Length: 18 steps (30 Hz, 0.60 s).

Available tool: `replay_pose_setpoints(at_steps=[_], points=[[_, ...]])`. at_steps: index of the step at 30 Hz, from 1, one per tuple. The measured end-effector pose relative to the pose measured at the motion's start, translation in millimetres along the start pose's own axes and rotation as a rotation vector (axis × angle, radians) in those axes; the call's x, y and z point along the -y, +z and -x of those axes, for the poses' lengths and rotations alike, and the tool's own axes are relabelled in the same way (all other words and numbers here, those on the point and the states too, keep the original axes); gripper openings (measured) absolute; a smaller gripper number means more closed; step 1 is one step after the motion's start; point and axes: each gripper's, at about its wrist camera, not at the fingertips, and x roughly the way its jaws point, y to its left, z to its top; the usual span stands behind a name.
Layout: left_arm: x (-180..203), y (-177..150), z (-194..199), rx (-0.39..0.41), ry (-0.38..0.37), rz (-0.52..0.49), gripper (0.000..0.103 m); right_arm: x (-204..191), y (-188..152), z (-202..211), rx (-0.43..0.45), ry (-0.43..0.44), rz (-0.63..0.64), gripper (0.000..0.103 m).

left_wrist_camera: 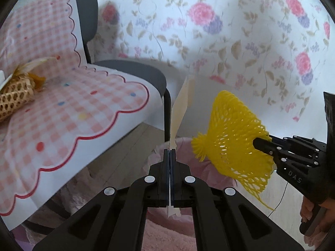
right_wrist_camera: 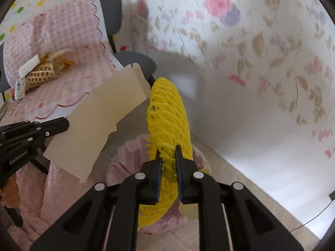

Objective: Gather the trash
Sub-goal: 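Carry net and paper to the pink bin and open both grippers, then return both tools to the chair and grasp the milk carton with the left gripper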

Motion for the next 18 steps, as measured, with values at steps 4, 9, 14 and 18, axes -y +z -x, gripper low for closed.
replay_pose_setpoints(at_steps=[4,9,14,18], points=[[1,1,-18,-0.036,-0.002,0.008,0.0,7,-4,-21,-0.04,0.003,-0.018,0.022],[3,3,-37,-0.067,-0.011,0.012,0.0,17,-1,-34,-0.05,0.001,-0.049,0.041],[7,4,-53,-0.094,-0.03,-0.004,0.001,23,4,-31,-0.029,0.001,-0.074,0.041],[9,4,-56,-0.111,-0.033,-0.016,0.008,29,10,-23,-0.005,-0.005,-0.084,0.043]])
